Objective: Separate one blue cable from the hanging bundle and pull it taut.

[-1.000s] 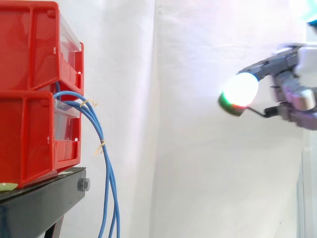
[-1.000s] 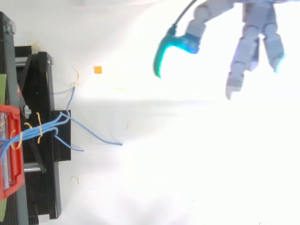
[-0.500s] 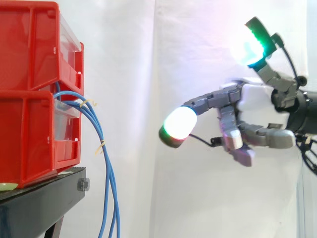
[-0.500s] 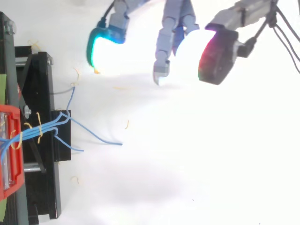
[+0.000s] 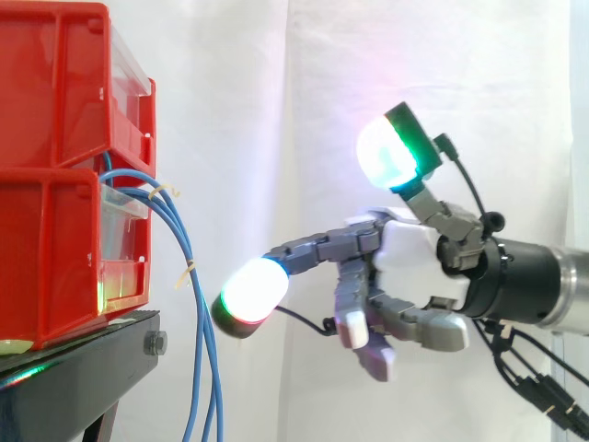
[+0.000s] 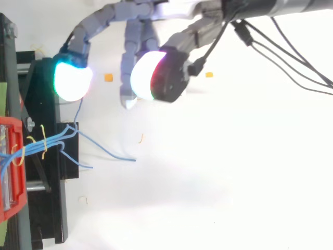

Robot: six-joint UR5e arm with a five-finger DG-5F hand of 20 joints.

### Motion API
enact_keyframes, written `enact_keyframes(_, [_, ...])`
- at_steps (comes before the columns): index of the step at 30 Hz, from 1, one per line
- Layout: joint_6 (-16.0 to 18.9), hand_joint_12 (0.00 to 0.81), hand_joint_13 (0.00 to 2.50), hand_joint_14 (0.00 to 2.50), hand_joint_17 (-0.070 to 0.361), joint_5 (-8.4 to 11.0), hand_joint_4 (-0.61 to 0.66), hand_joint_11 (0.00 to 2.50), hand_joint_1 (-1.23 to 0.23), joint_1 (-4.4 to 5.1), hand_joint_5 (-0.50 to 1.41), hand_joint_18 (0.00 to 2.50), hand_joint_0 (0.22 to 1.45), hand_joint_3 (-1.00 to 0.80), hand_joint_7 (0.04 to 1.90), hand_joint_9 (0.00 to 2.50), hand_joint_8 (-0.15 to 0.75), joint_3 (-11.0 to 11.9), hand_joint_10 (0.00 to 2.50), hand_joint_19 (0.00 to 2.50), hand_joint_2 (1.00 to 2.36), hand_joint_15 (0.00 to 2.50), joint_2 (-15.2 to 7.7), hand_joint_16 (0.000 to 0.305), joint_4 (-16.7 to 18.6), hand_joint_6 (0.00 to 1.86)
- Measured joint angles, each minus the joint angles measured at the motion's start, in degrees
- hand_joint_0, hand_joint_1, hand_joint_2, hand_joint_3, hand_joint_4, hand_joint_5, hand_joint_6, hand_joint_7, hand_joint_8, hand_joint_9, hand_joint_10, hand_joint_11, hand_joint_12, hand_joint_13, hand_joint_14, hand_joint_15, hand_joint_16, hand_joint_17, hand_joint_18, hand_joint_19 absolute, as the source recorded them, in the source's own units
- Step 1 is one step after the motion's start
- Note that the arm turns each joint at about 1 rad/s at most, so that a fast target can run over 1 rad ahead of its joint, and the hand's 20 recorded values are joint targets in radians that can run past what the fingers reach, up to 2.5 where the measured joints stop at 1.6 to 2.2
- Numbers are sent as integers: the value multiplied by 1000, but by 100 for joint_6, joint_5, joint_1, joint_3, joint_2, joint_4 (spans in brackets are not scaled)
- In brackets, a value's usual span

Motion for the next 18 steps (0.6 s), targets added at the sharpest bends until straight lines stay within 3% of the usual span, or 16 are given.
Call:
enact_keyframes(4, [50,435,1703,11,205,77,249,239,-415,57,-220,2500,283,-500,692,1202,374,117,10,108,1000,259,-154,91,52,502])
enact_keyframes(9, [94,431,1700,11,204,133,246,245,-417,97,-218,2500,283,-500,691,1204,370,129,10,119,1000,267,-401,91,396,502])
enact_keyframes(18, [146,431,1691,11,203,413,243,243,-419,288,-205,2500,285,-500,710,1205,371,56,10,119,1000,264,-450,90,492,502])
